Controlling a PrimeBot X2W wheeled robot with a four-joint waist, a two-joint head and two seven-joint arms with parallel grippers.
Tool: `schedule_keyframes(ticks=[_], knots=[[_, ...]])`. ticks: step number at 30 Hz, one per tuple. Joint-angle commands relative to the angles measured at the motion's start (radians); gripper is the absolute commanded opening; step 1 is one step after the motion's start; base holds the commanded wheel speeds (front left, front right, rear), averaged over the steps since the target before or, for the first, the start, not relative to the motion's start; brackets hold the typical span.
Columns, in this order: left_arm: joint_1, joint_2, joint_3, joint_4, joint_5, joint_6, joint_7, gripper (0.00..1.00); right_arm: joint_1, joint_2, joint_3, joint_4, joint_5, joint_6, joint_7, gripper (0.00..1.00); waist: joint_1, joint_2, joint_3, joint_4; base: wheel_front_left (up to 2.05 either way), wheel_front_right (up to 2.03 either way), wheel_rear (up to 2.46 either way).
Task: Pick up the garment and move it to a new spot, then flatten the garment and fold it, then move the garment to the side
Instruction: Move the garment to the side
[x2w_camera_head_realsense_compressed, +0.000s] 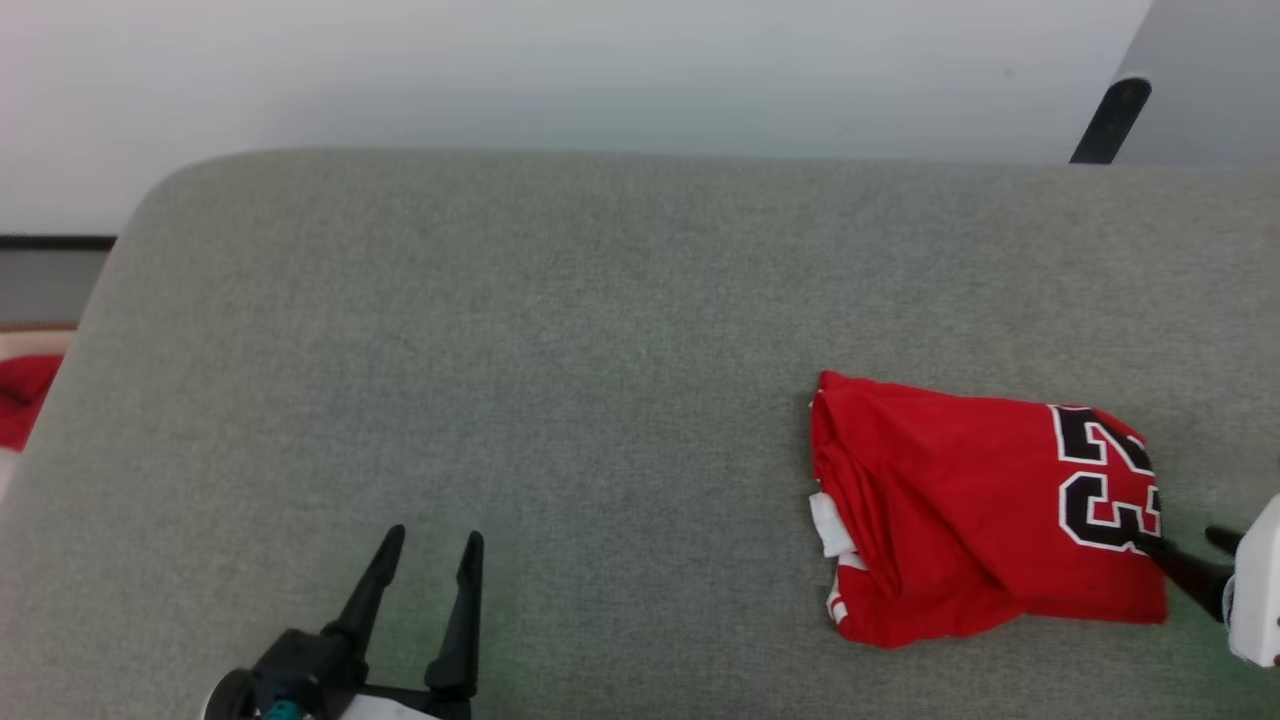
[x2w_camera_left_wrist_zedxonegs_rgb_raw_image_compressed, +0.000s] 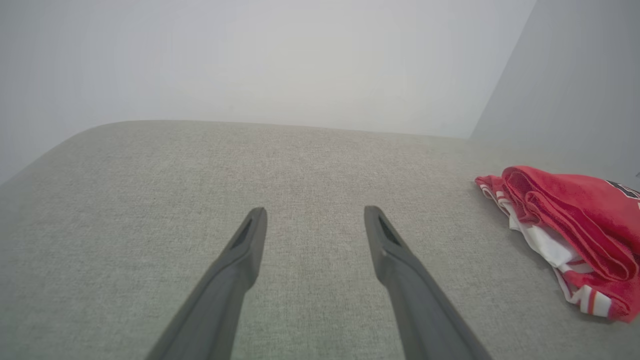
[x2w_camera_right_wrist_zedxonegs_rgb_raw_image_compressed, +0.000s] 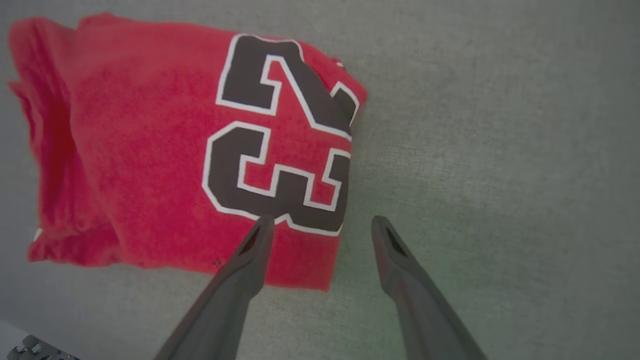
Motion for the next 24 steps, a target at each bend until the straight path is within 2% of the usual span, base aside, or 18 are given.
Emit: schedule_keyframes(ticks=[1,4,8,15,21,22,23,24], knots=[[-0.014,-0.005,-0.005,0.008,0.003,-0.005,-0.004,1.0,-0.022,0.009,0.005,0.026,0.027,-0.002,0.035,1.0,0.0,0.0,0.031,0.019,0.0,0.0,0.0],[-0.03,-0.009,-0.015,0.022,0.006,-0.012,-0.007,1.0,-0.054,-0.023,0.034,0.049,0.027,-0.002,0.055,1.0,0.0,0.0,0.05,0.028,0.0,0.0,0.0],[-0.051,-0.016,-0.024,0.036,0.009,-0.016,-0.008,1.0,-0.096,-0.035,0.046,0.086,0.036,-0.002,0.038,1.0,0.0,0.0,0.08,0.037,0.0,0.0,0.0],[-0.091,-0.031,-0.038,0.052,0.019,-0.023,-0.01,1.0,-0.16,-0.037,0.099,0.177,0.051,-0.002,0.024,1.0,0.0,0.0,0.131,0.049,0.0,0.0,0.0],[-0.108,-0.04,-0.04,0.059,0.028,-0.03,-0.01,1.0,-0.151,-0.026,0.167,0.224,0.082,-0.002,0.017,0.98,0.0,0.0,0.141,0.059,0.0,0.0,0.0],[-0.109,-0.041,-0.038,0.06,0.029,-0.031,-0.01,1.0,-0.149,-0.026,0.178,0.229,0.091,-0.001,0.013,0.49,0.0,0.0,0.14,0.059,0.0,0.0,0.0],[-0.109,-0.042,-0.038,0.061,0.029,-0.032,-0.01,1.0,-0.147,-0.028,0.188,0.232,0.097,-0.001,0.007,0.36,0.0,0.0,0.138,0.06,0.0,0.0,0.0],[-0.107,-0.043,-0.036,0.063,0.028,-0.031,-0.01,1.0,-0.146,-0.03,0.191,0.234,0.103,-0.001,-0.006,0.08,0.0,0.0,0.135,0.06,0.0,0.0,0.0]])
